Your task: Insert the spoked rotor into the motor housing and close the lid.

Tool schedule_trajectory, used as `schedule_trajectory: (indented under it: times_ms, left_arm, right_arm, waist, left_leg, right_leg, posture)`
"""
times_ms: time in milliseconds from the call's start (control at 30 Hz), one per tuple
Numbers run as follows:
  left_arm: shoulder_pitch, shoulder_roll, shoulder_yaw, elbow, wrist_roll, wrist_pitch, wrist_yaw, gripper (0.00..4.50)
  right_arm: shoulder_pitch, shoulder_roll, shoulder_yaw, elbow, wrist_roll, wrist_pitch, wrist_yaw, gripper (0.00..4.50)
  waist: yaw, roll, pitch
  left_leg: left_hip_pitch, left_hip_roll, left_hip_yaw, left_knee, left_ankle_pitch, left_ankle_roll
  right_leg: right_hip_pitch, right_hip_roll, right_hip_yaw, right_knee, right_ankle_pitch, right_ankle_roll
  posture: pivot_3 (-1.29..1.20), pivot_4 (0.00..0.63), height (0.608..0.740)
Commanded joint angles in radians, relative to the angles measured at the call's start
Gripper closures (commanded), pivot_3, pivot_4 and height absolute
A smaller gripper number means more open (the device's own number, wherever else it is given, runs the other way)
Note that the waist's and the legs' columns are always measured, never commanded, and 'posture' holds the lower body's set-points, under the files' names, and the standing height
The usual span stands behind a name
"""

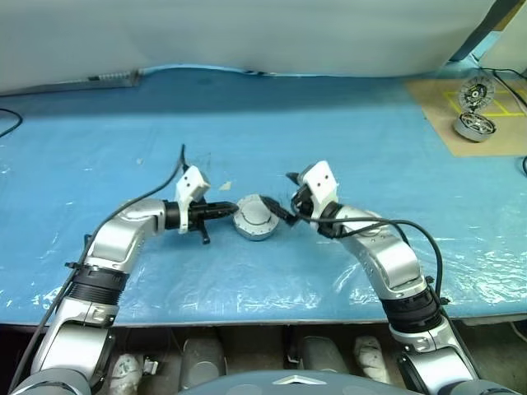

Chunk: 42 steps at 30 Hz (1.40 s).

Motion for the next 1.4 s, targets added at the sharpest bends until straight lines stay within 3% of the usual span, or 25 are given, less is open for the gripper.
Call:
schedule_trajectory:
  times_ms: [33,233,633,733,833,1200,1400]
  left_arm:
    - [0.065,0.024,0.042,-0.07,-0.02,-0.092,-0.029,4.5]
    - [0.134,0.034,0.06,-0.129,-0.023,-0.121,-0.002,4.5]
    - [0.134,0.025,0.044,-0.18,-0.027,-0.062,0.053,4.5]
    - [0.133,0.025,0.04,-0.168,-0.024,-0.067,0.05,4.5]
    - [0.134,0.025,0.038,-0.153,-0.02,-0.077,0.043,4.5]
    - [0.149,0.029,0.034,-0.115,-0.008,-0.12,0.022,4.5]
    - [0.15,0.025,0.029,-0.092,0.0,-0.14,0.01,4.5]
  right_arm:
    - [-0.019,0.0,0.06,-0.017,-0.032,-0.029,0.031,0.03]
    - [-0.045,0.008,0.118,0.036,-0.082,-0.066,0.056,0.03]
    - [-0.027,0.029,0.103,0.099,-0.086,-0.064,0.07,0.03]
    - [-0.016,0.029,0.104,0.096,-0.088,-0.064,0.072,0.6]
    - [-0.01,0.035,0.103,0.093,-0.09,-0.068,0.07,1.54]
    - [-0.025,0.051,0.132,0.093,-0.124,-0.053,0.057,1.55]
    - [-0.042,0.047,0.15,0.08,-0.133,0.049,0.062,1.55]
  waist:
    - [0.0,0.0,0.0]
    - [0.009,0.0,0.0]
    - [0.005,0.0,0.0]
    - [0.005,0.0,0.0]
    - [0.005,0.0,0.0]
    - [0.003,0.0,0.0]
    - [0.002,0.0,0.0]
  left_leg:
    - [0.0,0.0,0.0,0.0,0.0,0.0]
    - [0.001,0.0,0.0,0.001,0.0,0.0]
    - [0.001,0.0,0.0,0.002,0.0,0.0]
    - [0.001,0.0,0.0,0.002,0.0,0.0]
    - [0.001,0.0,0.0,0.003,0.0,0.0]
    - [0.001,0.0,0.0,0.003,0.0,0.0]
    - [0.002,0.0,0.0,0.003,0.0,0.0]
  right_leg:
    - [0.0,0.0,0.0,0.0,0.0,0.0]
    - [-0.001,-0.001,0.0,0.0,0.0,0.0]
    - [-0.001,0.0,0.0,0.001,0.0,0.0]
    - [-0.001,-0.001,0.0,0.002,0.0,0.0]
    - [-0.001,-0.001,0.0,0.002,0.0,0.0]
    - [-0.001,0.0,0.0,0.002,0.0,0.0]
    - [0.0,0.0,0.0,0.003,0.0,0.0]
  posture:
    - [0.0,0.15,0.74]
    - [0.0,0.15,0.74]
    - [0.0,0.15,0.74]
    - [0.0,0.15,0.74]
    - [0.0,0.15,0.74]
    - [0.0,0.15,0.74]
    - [0.0,0.15,0.74]
